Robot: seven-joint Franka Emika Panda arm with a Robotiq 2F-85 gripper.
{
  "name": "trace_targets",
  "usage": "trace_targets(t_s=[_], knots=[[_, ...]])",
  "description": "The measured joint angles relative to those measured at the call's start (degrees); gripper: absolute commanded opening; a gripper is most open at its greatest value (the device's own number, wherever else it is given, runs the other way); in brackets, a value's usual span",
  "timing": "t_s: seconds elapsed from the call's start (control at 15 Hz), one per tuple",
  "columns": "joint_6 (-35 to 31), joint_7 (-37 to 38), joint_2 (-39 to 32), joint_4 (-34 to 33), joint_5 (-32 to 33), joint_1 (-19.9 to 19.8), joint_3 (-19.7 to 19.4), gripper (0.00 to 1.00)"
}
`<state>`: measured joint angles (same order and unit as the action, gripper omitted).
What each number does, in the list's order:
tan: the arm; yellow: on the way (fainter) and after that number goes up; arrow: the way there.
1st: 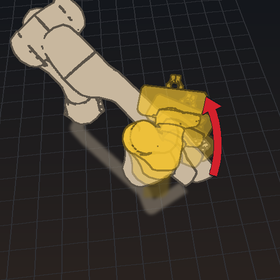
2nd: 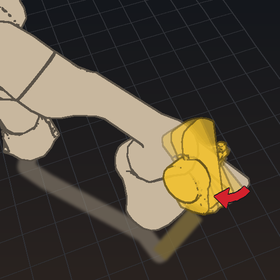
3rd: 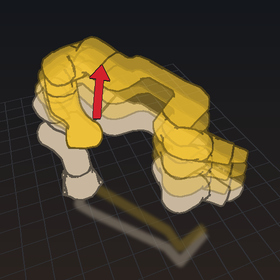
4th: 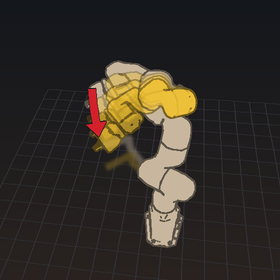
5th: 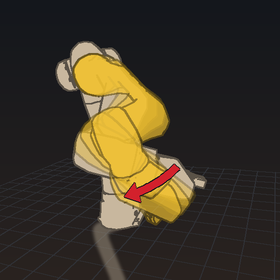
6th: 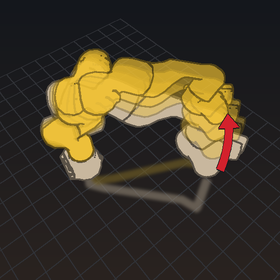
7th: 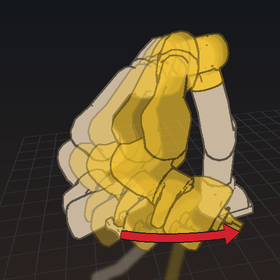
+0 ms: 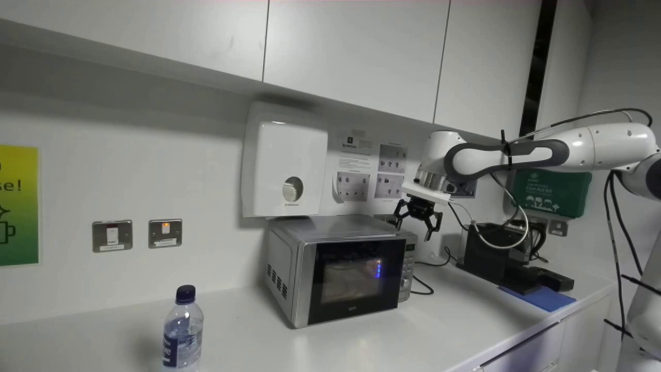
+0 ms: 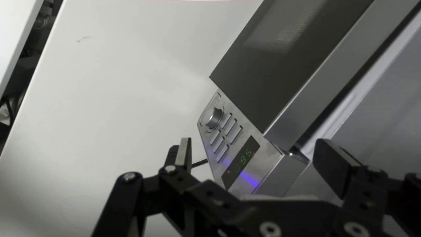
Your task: Open the door of the microwave
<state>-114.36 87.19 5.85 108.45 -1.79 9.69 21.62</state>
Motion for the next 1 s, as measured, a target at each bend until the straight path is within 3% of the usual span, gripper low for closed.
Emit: trace_targets(t_s=[1.0], knots=[[-0.8, 6.6, -3.2, -1.9, 3.8, 3.3, -0.3, 1.00]])
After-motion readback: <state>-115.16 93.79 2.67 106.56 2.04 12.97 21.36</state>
